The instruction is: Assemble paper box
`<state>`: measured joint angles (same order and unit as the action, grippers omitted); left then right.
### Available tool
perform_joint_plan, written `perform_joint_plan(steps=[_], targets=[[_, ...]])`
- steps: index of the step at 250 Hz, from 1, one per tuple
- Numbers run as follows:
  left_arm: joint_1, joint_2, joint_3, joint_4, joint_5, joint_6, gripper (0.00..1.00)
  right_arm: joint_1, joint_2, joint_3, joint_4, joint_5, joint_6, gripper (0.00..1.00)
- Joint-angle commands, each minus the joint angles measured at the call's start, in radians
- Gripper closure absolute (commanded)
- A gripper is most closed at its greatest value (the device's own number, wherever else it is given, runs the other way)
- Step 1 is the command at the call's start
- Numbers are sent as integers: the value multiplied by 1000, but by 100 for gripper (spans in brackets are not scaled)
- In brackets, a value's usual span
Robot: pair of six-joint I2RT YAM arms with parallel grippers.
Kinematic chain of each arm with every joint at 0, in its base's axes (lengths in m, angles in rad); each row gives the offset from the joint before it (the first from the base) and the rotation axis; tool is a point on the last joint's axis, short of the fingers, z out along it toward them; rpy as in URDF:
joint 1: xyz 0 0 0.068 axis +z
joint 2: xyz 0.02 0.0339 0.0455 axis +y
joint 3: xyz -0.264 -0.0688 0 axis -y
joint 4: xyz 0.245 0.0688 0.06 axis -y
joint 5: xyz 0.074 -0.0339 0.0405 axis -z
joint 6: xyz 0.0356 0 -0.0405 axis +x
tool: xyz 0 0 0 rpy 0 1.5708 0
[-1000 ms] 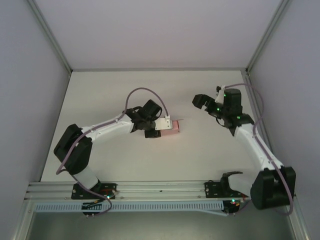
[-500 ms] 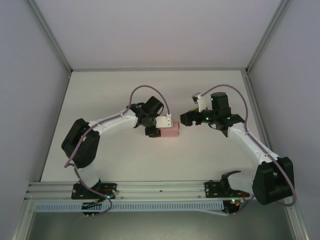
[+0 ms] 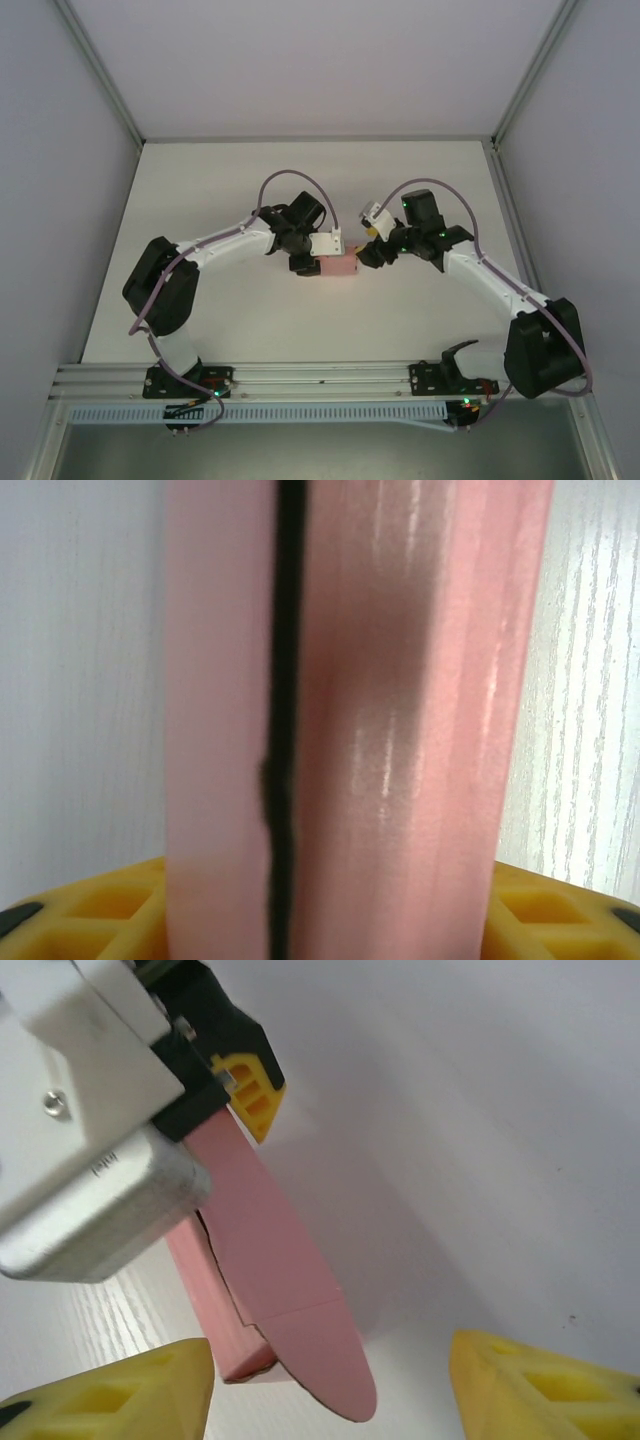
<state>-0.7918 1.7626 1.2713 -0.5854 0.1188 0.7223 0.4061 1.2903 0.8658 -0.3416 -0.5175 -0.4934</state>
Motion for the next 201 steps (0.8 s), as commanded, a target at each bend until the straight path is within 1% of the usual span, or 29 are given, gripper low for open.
perform_joint_plan(steps=[1, 29, 50, 67, 73, 82, 90, 98, 104, 133, 157, 168, 181, 201], targets=[[4, 23, 15, -60, 41, 20, 43, 13, 18, 37, -64, 32, -81, 38], [5, 27, 22, -62, 40, 18, 43, 26, 36, 35, -15, 64, -71, 46], [6, 24, 24, -60, 41, 15, 43, 29, 54, 50, -21, 52, -76, 49], [6, 22, 25, -58, 39, 11, 43, 30, 67, 62, -28, 50, -75, 57], [5, 21, 25, -55, 39, 9, 43, 31, 71, 67, -34, 50, -77, 62], [6, 21, 25, -52, 40, 5, 43, 32, 76, 72, -42, 51, -78, 72], [5, 21, 27, -48, 38, 2, 43, 33, 81, 76, -49, 48, -75, 80], [5, 23, 29, -47, 37, -3, 43, 32, 85, 80, -49, 48, -69, 86], [6, 24, 30, -47, 36, -7, 43, 34, 87, 82, -50, 51, -60, 89], [5, 24, 30, -36, 28, -20, 43, 39, 95, 92, -53, 49, -12, 98], [5, 33, 35, -26, 9, -48, 43, 40, 101, 103, -28, 21, 91, 100], [3, 39, 36, -24, -4, -60, 43, 42, 107, 108, -9, 14, 167, 100], [2, 45, 37, -22, -20, -74, 43, 43, 120, 124, 0, 36, 298, 100], [0, 55, 40, -22, -47, -88, 43, 44, 156, 189, -75, 37, 469, 100]])
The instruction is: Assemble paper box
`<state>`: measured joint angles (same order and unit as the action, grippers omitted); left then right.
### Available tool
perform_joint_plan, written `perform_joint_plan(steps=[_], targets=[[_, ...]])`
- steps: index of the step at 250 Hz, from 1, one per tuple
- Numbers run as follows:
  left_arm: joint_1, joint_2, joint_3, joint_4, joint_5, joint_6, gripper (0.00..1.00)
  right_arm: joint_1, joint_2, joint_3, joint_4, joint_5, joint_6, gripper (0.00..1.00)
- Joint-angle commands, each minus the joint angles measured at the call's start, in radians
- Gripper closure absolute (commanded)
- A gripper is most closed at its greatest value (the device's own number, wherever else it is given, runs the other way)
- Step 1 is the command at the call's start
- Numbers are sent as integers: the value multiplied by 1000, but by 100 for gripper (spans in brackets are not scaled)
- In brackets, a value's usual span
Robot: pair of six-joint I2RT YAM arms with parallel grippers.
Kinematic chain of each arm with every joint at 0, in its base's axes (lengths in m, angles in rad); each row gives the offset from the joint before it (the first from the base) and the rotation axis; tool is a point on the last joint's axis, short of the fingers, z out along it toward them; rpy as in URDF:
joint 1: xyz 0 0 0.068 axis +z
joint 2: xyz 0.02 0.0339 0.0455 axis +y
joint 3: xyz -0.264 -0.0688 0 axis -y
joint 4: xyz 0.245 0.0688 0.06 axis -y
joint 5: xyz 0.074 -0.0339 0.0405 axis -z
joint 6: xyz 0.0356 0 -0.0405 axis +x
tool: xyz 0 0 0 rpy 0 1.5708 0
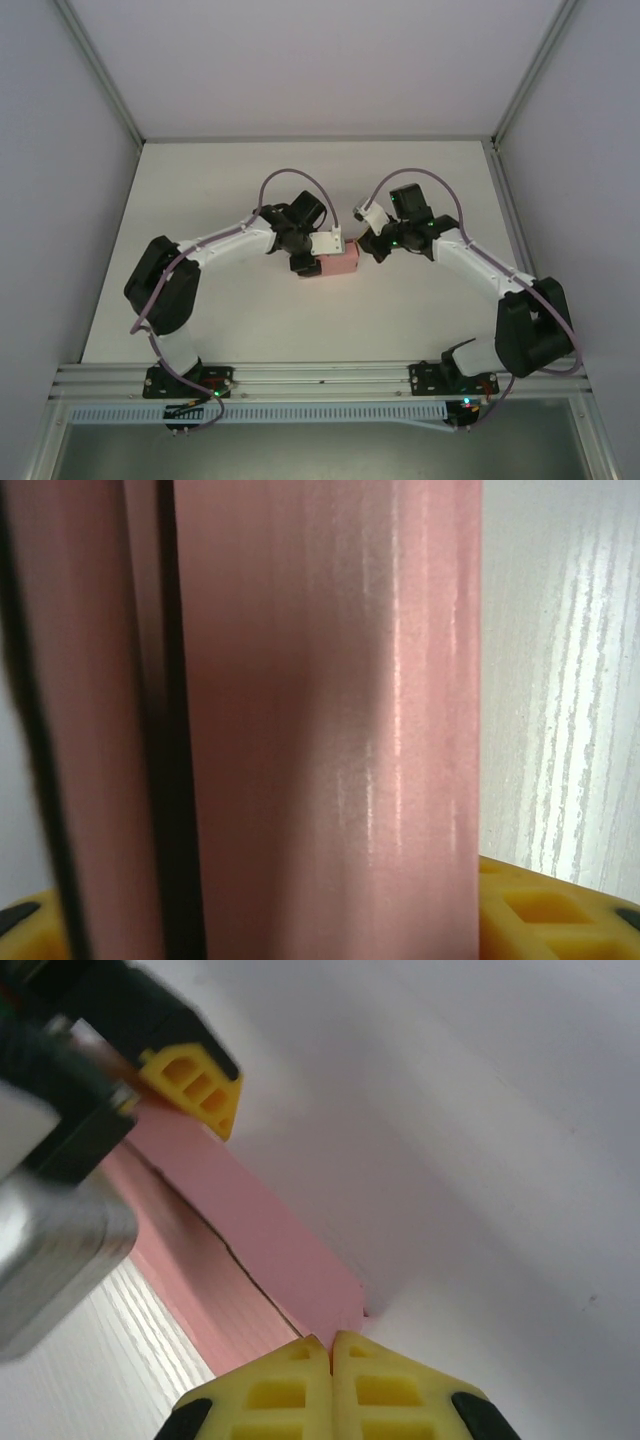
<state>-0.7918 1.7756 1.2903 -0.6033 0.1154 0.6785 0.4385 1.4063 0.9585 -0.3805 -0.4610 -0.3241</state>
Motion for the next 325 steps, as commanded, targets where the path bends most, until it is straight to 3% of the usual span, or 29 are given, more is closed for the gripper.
perform_joint_plan(steps=[1, 24, 58, 98, 138, 177, 234, 265, 325], targets=[[0, 41, 20, -4, -46, -44, 43, 12, 42, 101, -42, -19, 308, 100], [-4, 51, 23, -6, -73, -48, 43, 11, 83, 177, -161, -28, 431, 100], [-5, 57, 19, -5, -97, -46, 43, 6, 137, 273, -312, -41, 479, 100], [-5, 57, 9, -6, -108, -34, 44, -29, 207, 390, -476, -169, 482, 100], [-4, 63, 14, -5, -115, -31, 45, -76, 250, 402, -464, -377, 548, 100], [-1, 61, 17, -6, -111, -25, 45, -72, 246, 395, -506, -211, 471, 100], [0, 65, 35, 25, -97, -46, 46, -49, 180, 199, -269, 27, 455, 100], [0, 63, 38, 32, -96, -59, 45, -23, 99, 89, -123, 66, 436, 100], [0, 28, 42, 60, -80, -93, 39, 38, 0, 9, -24, 121, 424, 100]])
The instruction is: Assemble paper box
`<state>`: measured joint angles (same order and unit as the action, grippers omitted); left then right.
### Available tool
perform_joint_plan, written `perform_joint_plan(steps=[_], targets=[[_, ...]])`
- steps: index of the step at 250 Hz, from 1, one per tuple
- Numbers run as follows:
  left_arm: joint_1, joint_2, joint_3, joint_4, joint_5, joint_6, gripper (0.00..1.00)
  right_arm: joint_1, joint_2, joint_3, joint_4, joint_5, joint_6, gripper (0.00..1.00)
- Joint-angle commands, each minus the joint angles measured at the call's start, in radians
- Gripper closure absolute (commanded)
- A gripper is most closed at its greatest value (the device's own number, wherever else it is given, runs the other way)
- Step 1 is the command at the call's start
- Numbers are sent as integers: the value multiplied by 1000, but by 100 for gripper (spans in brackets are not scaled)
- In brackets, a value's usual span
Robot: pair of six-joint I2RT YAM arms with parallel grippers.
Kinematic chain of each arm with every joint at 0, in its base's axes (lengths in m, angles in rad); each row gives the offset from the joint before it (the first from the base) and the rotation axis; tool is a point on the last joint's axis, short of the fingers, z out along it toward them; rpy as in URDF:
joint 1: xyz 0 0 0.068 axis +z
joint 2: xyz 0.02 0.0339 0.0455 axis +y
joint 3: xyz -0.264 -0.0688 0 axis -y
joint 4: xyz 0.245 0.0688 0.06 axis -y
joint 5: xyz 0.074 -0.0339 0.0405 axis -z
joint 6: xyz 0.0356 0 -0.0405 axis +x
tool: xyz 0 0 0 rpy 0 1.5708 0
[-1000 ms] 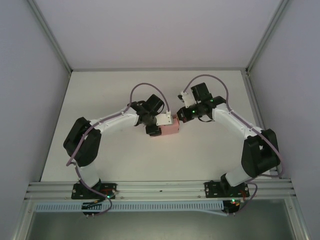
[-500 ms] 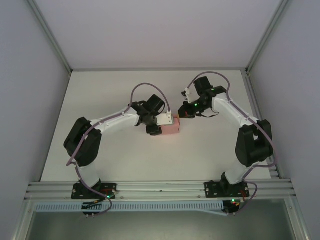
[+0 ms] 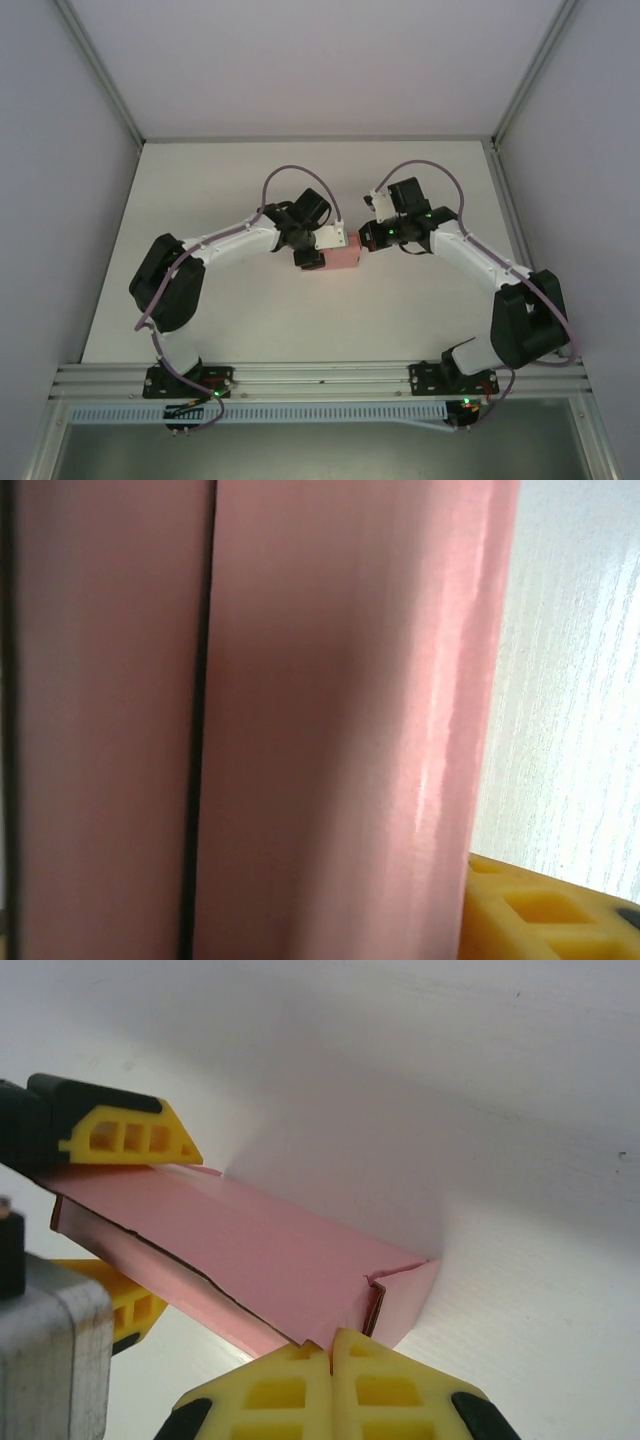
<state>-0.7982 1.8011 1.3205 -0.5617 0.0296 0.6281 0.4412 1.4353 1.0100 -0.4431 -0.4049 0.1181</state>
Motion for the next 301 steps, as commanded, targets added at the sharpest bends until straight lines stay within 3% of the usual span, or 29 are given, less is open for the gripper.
perform_joint_plan(steps=[1, 11, 31, 56, 62, 95, 158, 189, 215, 256, 288, 301], targets=[[7, 2, 12, 19, 6, -44, 39, 37, -29, -44, 39, 67, -15, 100], [6, -6, 13, 22, 6, -50, 38, 40, -32, -51, 48, 71, -2, 100], [8, -27, 17, 26, 4, -68, 26, 46, -35, -56, 58, 83, 24, 100], [6, -70, 11, 34, 5, -82, 10, 56, -34, -47, 49, 139, 57, 100], [7, -83, 6, 39, 4, -90, 1, 58, -34, -44, 42, 145, 57, 100], [6, -156, -28, 57, 2, -149, 0, 69, -32, -28, 14, 200, 88, 100], [13, -303, -138, 88, -160, -417, 0, 111, -28, -15, -3, 250, 114, 100], [13, -326, -165, 39, -146, -483, 19, 119, -30, -4, -6, 248, 123, 100], [21, -346, -206, 48, -159, -521, 27, 120, -33, 3, -8, 241, 123, 100], [58, -335, -212, 37, -160, -568, 48, 121, -23, 13, -21, 229, 120, 100], [79, -311, -203, 41, -141, -580, 72, 121, -21, 13, -21, 221, 112, 100], [80, -299, -191, 46, -124, -584, 74, 122, -16, 14, -26, 229, 114, 100]])
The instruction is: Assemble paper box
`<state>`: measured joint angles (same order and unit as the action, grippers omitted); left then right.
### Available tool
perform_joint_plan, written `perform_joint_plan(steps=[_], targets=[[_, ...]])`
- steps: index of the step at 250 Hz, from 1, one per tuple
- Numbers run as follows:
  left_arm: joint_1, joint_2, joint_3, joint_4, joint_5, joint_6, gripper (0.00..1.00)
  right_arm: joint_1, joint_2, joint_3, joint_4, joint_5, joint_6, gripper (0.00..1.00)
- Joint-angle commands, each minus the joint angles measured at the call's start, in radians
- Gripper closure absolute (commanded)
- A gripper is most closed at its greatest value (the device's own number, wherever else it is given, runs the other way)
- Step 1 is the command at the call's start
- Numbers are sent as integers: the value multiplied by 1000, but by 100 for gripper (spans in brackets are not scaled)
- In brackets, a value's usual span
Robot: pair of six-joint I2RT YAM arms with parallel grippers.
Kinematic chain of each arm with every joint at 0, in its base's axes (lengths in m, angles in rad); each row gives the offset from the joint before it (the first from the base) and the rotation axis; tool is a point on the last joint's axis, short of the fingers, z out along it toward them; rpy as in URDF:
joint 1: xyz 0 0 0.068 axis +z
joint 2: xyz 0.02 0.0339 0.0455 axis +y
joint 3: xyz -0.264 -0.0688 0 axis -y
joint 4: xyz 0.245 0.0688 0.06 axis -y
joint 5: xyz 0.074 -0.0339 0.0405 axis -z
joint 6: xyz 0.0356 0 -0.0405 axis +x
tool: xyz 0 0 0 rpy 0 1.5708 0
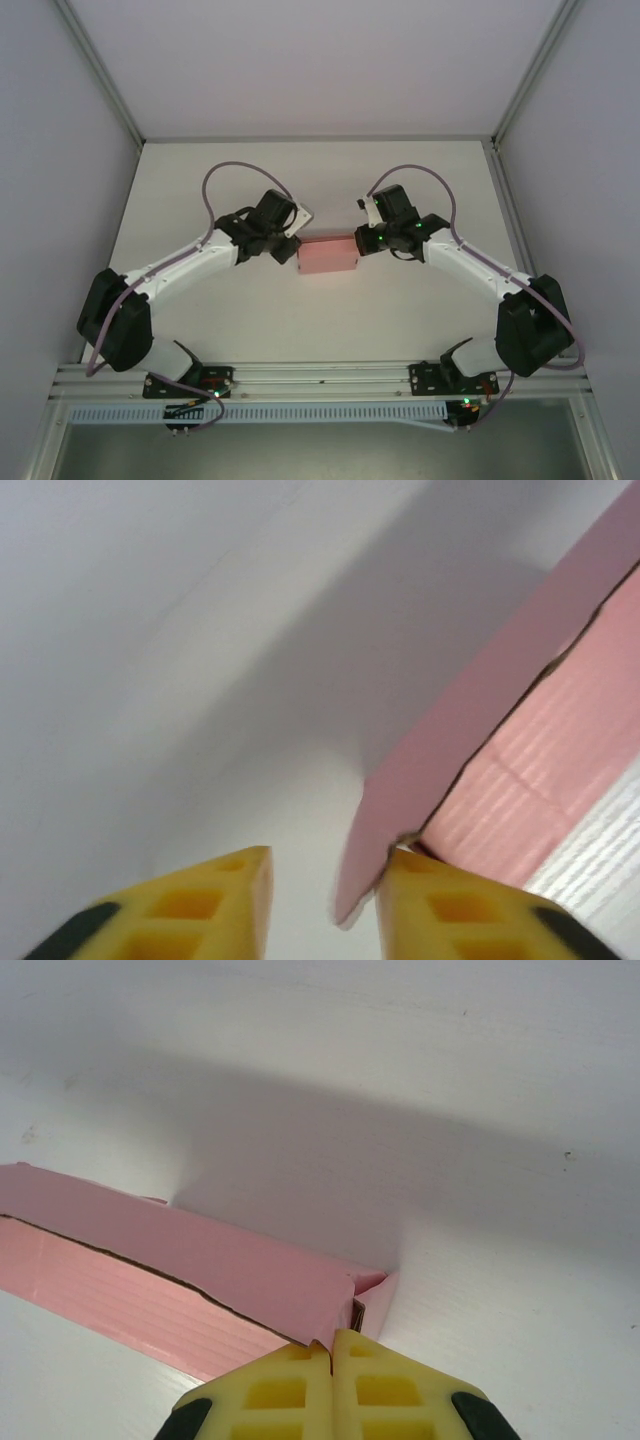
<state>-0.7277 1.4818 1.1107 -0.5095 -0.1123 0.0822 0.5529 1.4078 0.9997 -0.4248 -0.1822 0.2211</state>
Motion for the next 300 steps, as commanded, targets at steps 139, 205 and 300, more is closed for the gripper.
perform_joint_plan(steps=[139, 205, 300], targets=[[11, 69, 93, -12, 188, -154, 100, 78, 37, 45, -114, 161, 37, 100], [82, 147, 209, -174, 321, -452, 100, 201, 40, 34, -134, 359, 162, 100], [131, 153, 223, -212, 472, -550, 100, 233, 52, 25, -112, 376, 206, 100]])
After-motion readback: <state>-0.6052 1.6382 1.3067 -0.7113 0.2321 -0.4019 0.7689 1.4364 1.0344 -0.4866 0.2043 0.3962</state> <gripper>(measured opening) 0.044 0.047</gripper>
